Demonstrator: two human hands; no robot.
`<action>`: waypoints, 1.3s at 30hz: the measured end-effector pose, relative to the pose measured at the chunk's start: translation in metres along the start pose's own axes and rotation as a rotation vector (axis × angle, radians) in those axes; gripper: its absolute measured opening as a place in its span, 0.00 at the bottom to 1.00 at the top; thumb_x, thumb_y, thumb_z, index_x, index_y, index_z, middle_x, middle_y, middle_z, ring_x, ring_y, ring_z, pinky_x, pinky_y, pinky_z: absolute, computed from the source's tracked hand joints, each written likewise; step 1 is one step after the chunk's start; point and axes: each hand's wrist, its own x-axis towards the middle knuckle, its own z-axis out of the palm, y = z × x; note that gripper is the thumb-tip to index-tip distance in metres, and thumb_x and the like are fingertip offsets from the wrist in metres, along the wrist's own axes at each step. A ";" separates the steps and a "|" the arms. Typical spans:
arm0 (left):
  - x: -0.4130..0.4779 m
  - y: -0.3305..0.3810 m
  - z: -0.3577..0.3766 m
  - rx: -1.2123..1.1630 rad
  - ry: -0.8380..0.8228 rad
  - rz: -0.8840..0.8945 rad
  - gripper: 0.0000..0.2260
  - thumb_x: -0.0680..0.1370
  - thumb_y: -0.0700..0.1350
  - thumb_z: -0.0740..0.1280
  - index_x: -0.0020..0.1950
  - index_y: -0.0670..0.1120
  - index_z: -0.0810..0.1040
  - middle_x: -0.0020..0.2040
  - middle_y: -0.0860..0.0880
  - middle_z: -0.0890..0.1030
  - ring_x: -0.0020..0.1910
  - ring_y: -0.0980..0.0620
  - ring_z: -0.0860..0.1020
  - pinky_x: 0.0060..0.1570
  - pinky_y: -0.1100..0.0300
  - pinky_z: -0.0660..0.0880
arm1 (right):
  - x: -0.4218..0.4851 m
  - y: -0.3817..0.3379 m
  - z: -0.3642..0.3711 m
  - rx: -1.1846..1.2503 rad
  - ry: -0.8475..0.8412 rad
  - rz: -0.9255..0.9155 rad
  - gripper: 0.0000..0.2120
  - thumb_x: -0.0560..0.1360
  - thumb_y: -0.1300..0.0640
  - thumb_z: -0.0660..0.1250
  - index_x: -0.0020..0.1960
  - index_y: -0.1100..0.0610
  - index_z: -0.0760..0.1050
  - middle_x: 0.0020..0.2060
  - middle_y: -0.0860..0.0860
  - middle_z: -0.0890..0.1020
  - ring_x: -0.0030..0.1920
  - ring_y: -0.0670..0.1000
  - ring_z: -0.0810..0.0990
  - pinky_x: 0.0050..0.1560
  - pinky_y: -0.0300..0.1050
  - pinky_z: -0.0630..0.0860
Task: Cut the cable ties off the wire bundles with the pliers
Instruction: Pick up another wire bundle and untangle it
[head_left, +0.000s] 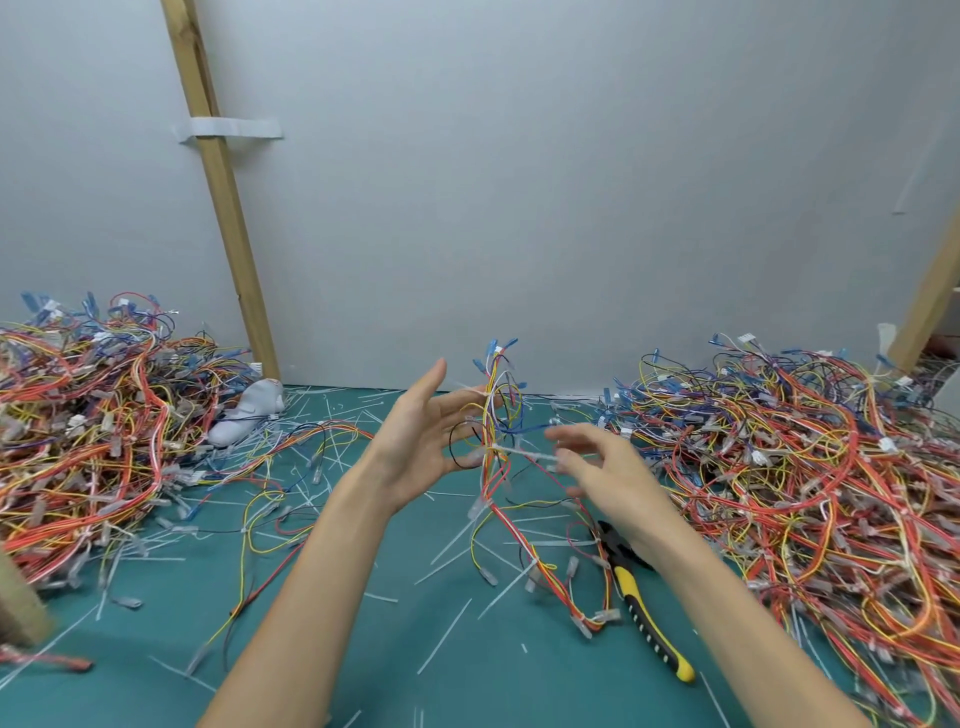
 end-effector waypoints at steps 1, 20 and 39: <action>0.000 0.001 0.001 0.020 -0.002 -0.008 0.28 0.79 0.63 0.54 0.60 0.43 0.81 0.52 0.45 0.79 0.50 0.50 0.75 0.56 0.47 0.73 | -0.001 -0.004 0.000 0.059 -0.050 0.007 0.13 0.79 0.62 0.64 0.58 0.47 0.78 0.55 0.46 0.80 0.54 0.46 0.80 0.52 0.48 0.81; -0.007 0.006 0.026 0.180 -0.127 -0.014 0.26 0.79 0.66 0.49 0.73 0.58 0.67 0.70 0.53 0.72 0.66 0.54 0.72 0.67 0.39 0.67 | -0.013 -0.021 0.010 0.480 -0.375 0.094 0.28 0.71 0.48 0.71 0.68 0.55 0.72 0.60 0.49 0.81 0.52 0.60 0.84 0.50 0.48 0.78; 0.003 -0.008 0.003 0.137 0.174 0.210 0.17 0.82 0.54 0.58 0.47 0.47 0.84 0.50 0.51 0.84 0.49 0.53 0.82 0.49 0.55 0.76 | -0.008 -0.003 0.005 0.976 -0.518 0.188 0.14 0.73 0.68 0.56 0.52 0.56 0.75 0.67 0.52 0.77 0.50 0.62 0.81 0.48 0.47 0.68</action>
